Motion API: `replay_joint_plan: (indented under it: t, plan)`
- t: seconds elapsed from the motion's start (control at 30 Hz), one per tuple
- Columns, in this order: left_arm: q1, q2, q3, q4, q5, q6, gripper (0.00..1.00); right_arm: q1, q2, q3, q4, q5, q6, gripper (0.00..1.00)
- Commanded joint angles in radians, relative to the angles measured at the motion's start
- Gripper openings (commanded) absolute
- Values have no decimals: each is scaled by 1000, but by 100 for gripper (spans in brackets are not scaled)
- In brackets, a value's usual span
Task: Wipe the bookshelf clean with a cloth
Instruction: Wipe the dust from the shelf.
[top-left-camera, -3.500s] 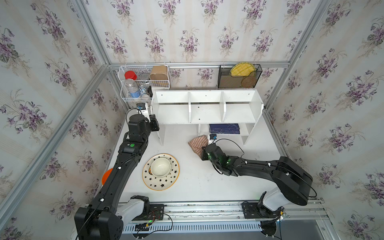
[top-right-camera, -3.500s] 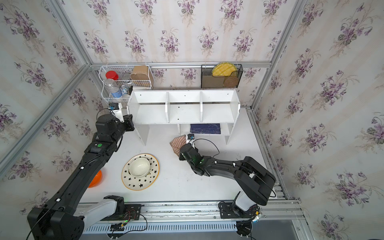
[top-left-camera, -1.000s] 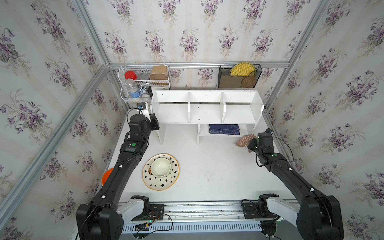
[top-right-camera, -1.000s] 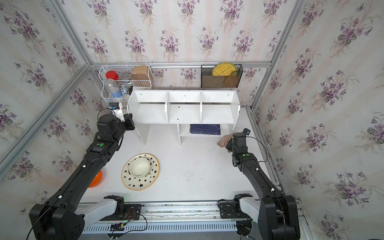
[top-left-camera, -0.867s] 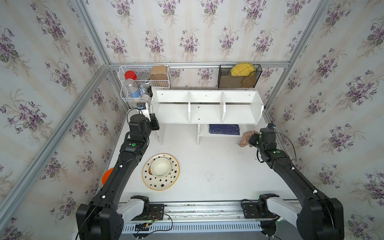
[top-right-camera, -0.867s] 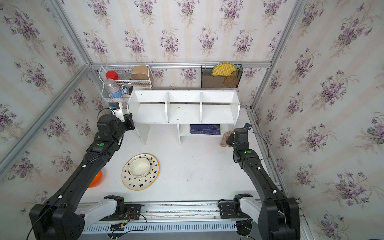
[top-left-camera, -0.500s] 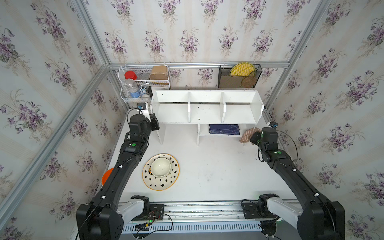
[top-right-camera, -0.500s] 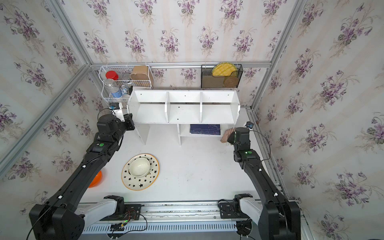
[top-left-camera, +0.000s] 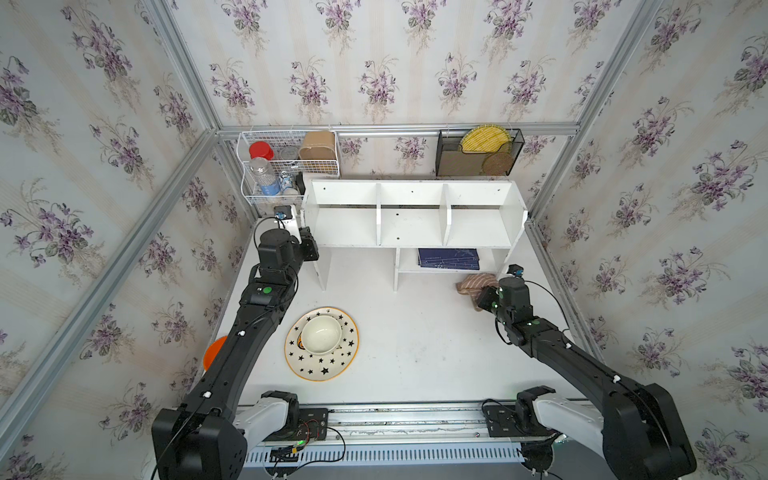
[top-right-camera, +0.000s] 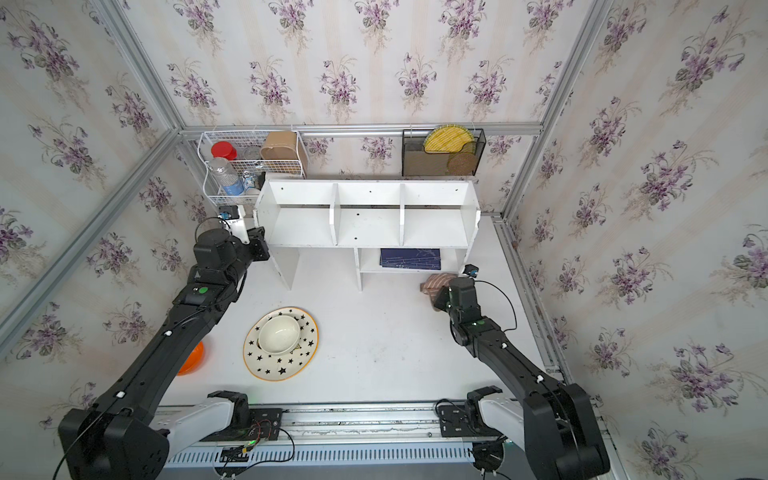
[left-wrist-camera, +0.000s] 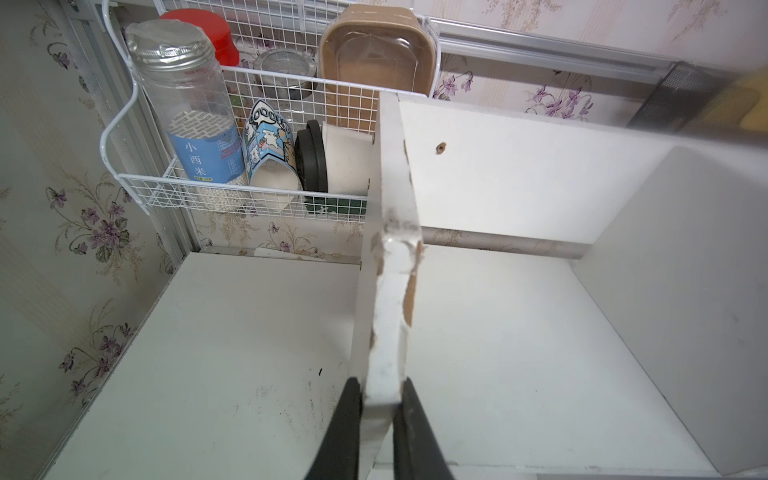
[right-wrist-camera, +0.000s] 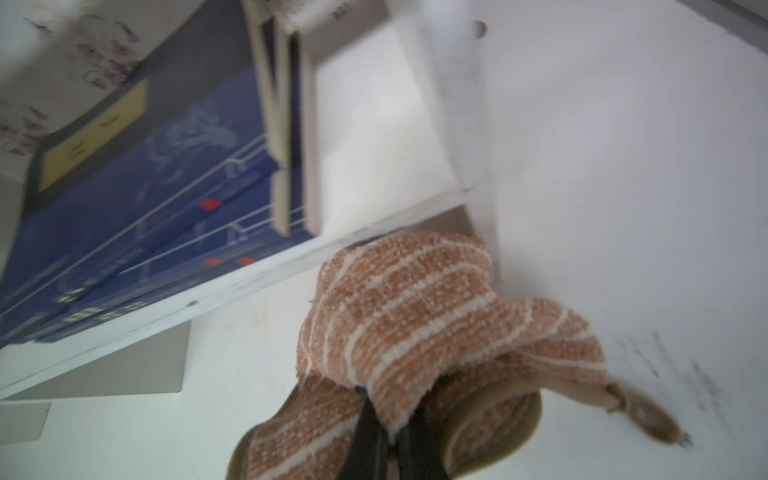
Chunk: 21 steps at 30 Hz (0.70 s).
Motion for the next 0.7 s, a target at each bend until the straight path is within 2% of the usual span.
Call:
replay_joint_plan:
  t: [0.0, 0.1, 0.2, 0.27, 0.37, 0.47, 0.53, 0.6, 0.67]
  plan:
    - [0, 1, -4, -16, 21, -50, 0, 88, 36, 36, 65, 69, 5, 0]
    - [0, 1, -3, -16, 21, -50, 0, 189, 80, 76, 85, 116, 23, 0]
    - [0, 4, -3, -15, 24, -52, 0, 344, 165, 139, 107, 155, 48, 0]
    - [1, 4, -3, -16, 22, -49, 0, 440, 255, 213, 116, 191, 61, 0]
    - [-1, 4, -4, -18, 13, -47, 0, 527, 376, 322, 116, 221, 72, 0]
    - [0, 2, -5, -18, 11, -44, 0, 546, 447, 399, 78, 241, 105, 0]
    - [1, 0, -6, -17, 7, -39, 0, 544, 461, 414, 28, 307, 126, 0]
    - [0, -1, -6, -18, 5, -40, 0, 529, 430, 383, 2, 355, 124, 0]
    - [0, 2, -5, -18, 6, -41, 0, 482, 370, 322, -15, 352, 136, 0]
